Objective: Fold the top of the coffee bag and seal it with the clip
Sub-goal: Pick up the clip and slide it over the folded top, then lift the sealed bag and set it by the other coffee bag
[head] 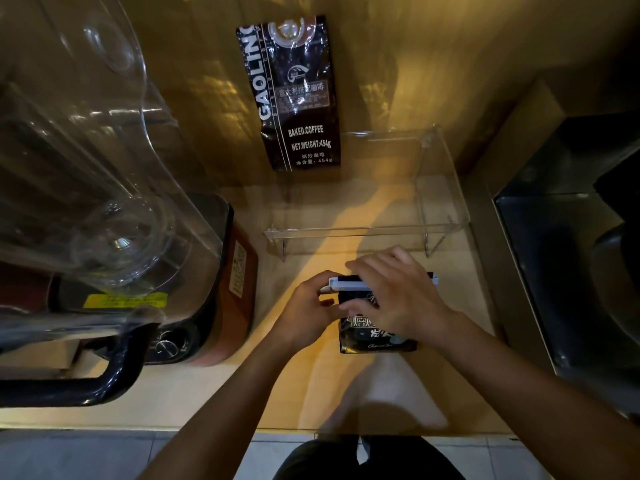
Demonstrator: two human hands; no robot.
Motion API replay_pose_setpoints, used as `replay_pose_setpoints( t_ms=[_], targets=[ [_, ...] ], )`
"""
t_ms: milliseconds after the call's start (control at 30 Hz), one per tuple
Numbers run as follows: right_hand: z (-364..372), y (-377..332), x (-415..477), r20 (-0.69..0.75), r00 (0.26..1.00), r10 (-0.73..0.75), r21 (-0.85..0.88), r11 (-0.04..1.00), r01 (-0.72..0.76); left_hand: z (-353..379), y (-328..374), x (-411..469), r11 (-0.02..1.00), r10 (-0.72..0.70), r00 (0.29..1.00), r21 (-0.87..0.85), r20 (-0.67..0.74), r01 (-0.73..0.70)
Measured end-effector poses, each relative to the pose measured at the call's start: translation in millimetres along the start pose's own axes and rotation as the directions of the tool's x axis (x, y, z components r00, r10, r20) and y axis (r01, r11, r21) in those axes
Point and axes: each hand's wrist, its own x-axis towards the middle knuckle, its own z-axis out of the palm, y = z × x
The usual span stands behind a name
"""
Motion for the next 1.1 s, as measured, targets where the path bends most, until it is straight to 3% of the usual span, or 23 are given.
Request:
replay_pose_setpoints(
  t_ms=[100, 167, 233, 367, 533, 733, 933, 1100],
  targets=[
    [-9.2, 12.3, -13.5, 0.000, 0.972, 0.234, 0.179, 0.956, -0.230, 0.1, -3.4, -1.1, 1.000, -0.016, 1.000, -0.023, -0.001, 0.016],
    [-12.2, 26.8, -26.7, 0.034, 0.909, 0.416, 0.406, 0.825, -0.393, 0.9, -6.8, -2.3, 0.997, -0.045, 0.999, -0.062, 0.002, 0.045],
    [-13.2, 42.9, -40.1, 0.123, 0.860, 0.494, 0.587, 0.663, -0.465, 2.3, -11.0, -4.0, 0.991, -0.059, 0.998, -0.116, 0.004, 0.059],
    [-3.2, 54.6, -60.7, 0.457, 0.825, 0.334, 0.721, 0.405, -0.563, 6.3, -19.3, -8.6, 0.987, -0.092, 0.996, -0.127, 0.023, 0.094],
    [19.9, 55.6, -72.7, 0.502, 0.796, 0.337, 0.782, 0.216, -0.584, 17.8, -26.2, -14.7, 0.967, -0.156, 0.987, -0.209, -0.027, 0.147],
    [38.7, 44.5, -77.8, 0.469, 0.784, 0.406, 0.773, 0.241, -0.587, 34.9, -41.5, -21.2, 0.968, -0.156, 0.986, -0.192, 0.056, 0.164],
    [14.7, 40.4, -68.4, 0.387, 0.790, 0.476, 0.818, 0.219, -0.533, 25.0, -22.2, -15.9, 0.984, -0.107, 0.994, -0.142, -0.003, 0.106],
    [-31.3, 41.5, -39.3, 0.283, 0.824, 0.491, 0.888, 0.190, -0.419, 7.9, 33.4, -1.9, 0.995, 0.054, 0.992, -0.075, -0.118, -0.063]
  ],
)
